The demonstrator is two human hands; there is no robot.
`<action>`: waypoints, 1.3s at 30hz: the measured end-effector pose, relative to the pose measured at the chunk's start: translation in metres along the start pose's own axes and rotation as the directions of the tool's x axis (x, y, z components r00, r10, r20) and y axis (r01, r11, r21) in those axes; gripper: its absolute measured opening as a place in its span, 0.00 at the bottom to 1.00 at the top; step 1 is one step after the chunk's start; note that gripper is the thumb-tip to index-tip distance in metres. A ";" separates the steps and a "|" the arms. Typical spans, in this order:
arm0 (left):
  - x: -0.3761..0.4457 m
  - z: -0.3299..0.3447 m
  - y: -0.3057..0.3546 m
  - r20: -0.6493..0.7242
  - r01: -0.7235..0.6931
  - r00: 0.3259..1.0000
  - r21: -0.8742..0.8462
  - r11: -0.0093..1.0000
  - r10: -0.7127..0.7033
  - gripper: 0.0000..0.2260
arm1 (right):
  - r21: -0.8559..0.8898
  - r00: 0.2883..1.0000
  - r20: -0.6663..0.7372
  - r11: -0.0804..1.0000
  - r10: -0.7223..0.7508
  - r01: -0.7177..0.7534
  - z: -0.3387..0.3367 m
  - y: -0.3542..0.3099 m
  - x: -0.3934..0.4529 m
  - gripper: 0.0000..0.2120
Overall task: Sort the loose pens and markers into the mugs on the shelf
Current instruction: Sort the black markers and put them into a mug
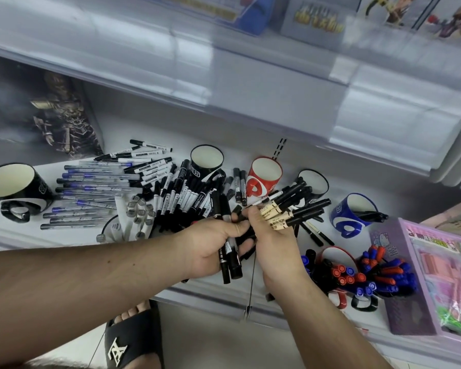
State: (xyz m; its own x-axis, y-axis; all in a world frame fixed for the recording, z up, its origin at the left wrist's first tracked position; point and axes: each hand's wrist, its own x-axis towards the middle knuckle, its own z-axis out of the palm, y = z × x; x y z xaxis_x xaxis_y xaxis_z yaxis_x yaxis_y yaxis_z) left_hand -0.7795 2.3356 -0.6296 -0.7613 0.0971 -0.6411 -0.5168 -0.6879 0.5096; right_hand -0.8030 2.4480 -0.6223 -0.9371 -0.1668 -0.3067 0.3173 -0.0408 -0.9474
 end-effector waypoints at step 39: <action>0.021 -0.011 0.035 -0.168 -0.302 0.894 0.460 0.835 0.416 0.07 | -0.030 0.891 0.039 0.892 0.452 -0.451 -0.073 -0.008 0.077 0.13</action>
State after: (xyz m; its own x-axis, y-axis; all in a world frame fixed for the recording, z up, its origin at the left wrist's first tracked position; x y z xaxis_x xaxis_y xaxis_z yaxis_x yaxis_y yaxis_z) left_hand -0.8094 2.3062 -0.6320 -0.8298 -0.3202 -0.4571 -0.3814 -0.2727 0.8833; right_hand -0.8881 2.5072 -0.6445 -0.6860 -0.2051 -0.6981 0.7015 0.0680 -0.7094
